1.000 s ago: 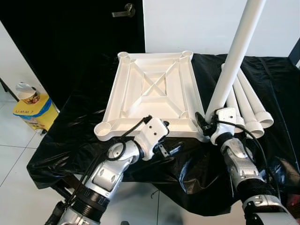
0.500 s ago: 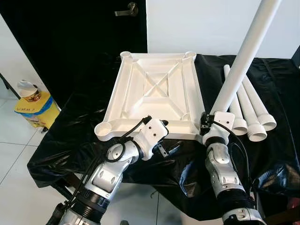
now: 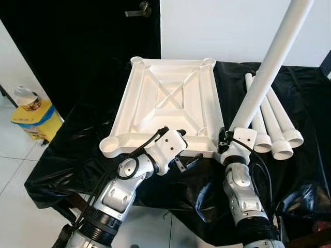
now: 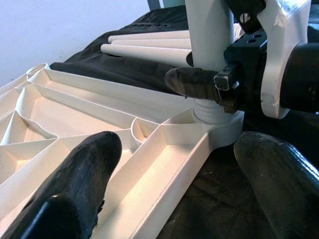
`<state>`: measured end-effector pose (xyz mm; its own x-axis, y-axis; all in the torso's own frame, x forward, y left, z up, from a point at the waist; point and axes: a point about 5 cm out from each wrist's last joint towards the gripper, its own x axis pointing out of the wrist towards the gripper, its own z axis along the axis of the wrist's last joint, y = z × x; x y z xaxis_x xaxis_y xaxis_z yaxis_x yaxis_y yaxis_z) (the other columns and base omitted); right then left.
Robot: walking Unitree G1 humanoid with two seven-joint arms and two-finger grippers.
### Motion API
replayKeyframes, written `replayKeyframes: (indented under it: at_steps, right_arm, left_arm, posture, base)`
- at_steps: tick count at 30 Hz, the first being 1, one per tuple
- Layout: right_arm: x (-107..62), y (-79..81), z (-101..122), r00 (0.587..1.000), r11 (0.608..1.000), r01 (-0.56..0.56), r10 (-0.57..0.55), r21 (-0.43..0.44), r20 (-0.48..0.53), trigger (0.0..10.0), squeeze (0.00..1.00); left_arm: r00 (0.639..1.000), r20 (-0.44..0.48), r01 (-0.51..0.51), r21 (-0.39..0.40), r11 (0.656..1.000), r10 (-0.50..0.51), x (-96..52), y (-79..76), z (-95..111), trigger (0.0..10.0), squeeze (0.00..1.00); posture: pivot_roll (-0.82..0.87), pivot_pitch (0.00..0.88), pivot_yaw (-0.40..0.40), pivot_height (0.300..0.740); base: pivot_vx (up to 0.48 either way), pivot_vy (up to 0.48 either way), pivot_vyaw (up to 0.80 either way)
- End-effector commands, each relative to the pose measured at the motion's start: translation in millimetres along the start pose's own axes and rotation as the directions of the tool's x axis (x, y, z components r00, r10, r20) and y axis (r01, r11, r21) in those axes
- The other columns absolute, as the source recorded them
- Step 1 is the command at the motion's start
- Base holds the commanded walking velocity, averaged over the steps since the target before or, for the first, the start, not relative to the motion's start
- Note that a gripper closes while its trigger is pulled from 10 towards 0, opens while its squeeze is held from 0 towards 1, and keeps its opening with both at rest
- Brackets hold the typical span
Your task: Building children table
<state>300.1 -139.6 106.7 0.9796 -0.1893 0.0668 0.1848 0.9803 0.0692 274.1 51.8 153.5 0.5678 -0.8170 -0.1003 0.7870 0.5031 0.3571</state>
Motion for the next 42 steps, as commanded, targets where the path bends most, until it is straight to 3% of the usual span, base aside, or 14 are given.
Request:
replayKeyframes:
  at_steps: [1,13,14,23,24,25,28,32,42]
  right_arm:
    - [-7.0,0.0,-15,0.997,1.0,-0.02,0.018,-0.02,-0.077,10.0,1.0]
    - [-4.5,-6.1,-3,0.992,0.991,-0.124,0.124,-0.058,-0.018,10.0,1.0]
    - [-3.2,-9.4,-1,0.986,0.984,-0.168,0.167,-0.064,-0.011,10.0,0.0]
    - [-1.9,-13.2,1,0.977,0.974,-0.214,0.214,-0.068,-0.007,10.0,0.0]
    - [3.0,-21.9,6,0.933,0.928,-0.357,0.359,-0.109,-0.004,10.0,0.0]
    - [3.0,-21.9,6,0.933,0.928,-0.357,0.359,-0.109,-0.004,10.0,0.0]
    - [12.8,-41.9,14,0.818,0.8,-0.57,0.574,-0.189,-0.036,10.0,0.0]
    - [19.0,-45.2,15,0.787,0.766,-0.612,0.614,-0.196,-0.057,10.0,0.0]
    - [26.3,-41.2,11,0.731,0.705,-0.678,0.675,-0.206,-0.095,10.0,0.0]
  left_arm:
    - [0.992,0.004,-0.126,0.001,0.992,0.126,-3.0,5.0,-1,10.0,0.0]
    - [0.991,0.009,-0.132,0.004,0.991,0.132,-2.1,2.7,0,10.0,0.0]
    - [0.991,0.011,-0.135,0.009,0.991,0.135,-1.9,4.1,1,10.0,0.0]
    - [0.99,0.012,-0.14,0.015,0.99,0.14,-1.9,5.8,1,10.0,0.0]
    - [0.994,0.019,-0.109,-0.001,0.994,0.109,-3.2,2.5,2,10.0,0.0]
    - [0.994,0.019,-0.109,-0.001,0.994,0.109,-3.2,2.5,2,10.0,0.0]
    - [0.999,0.037,-0.024,-0.057,0.998,0.026,-4.6,-6.3,4,10.0,0.0]
    - [0.999,0.05,0.003,-0.095,0.995,0.002,-5.8,-8.5,5,10.0,0.0]
    - [0.999,0.043,0.024,-0.086,0.996,-0.02,-5.6,-10.6,4,10.0,0.0]
  posture:
    - [0.07,0.0,-0.044,0.74]
    - [0.07,0.0,-0.058,0.74]
    - [0.08,0.0,-0.062,0.74]
    - [0.08,0.0,-0.062,0.74]
    - [0.07,0.0,-0.041,0.74]
    - [0.07,0.0,-0.041,0.74]
    - [0.06,0.005,-0.046,0.74]
    - [0.05,0.01,-0.042,0.74]
    - [0.05,0.012,-0.034,0.74]
  base:
    - [0.0,0.0,0.0]
    - [0.0,0.0,0.0]
    - [0.0,0.0,0.0]
    - [0.0,0.0,0.0]
    - [0.0,0.0,0.0]
    - [0.0,0.0,0.0]
    - [0.0,0.0,0.0]
    - [0.0,0.0,0.0]
    - [0.0,0.0,0.0]
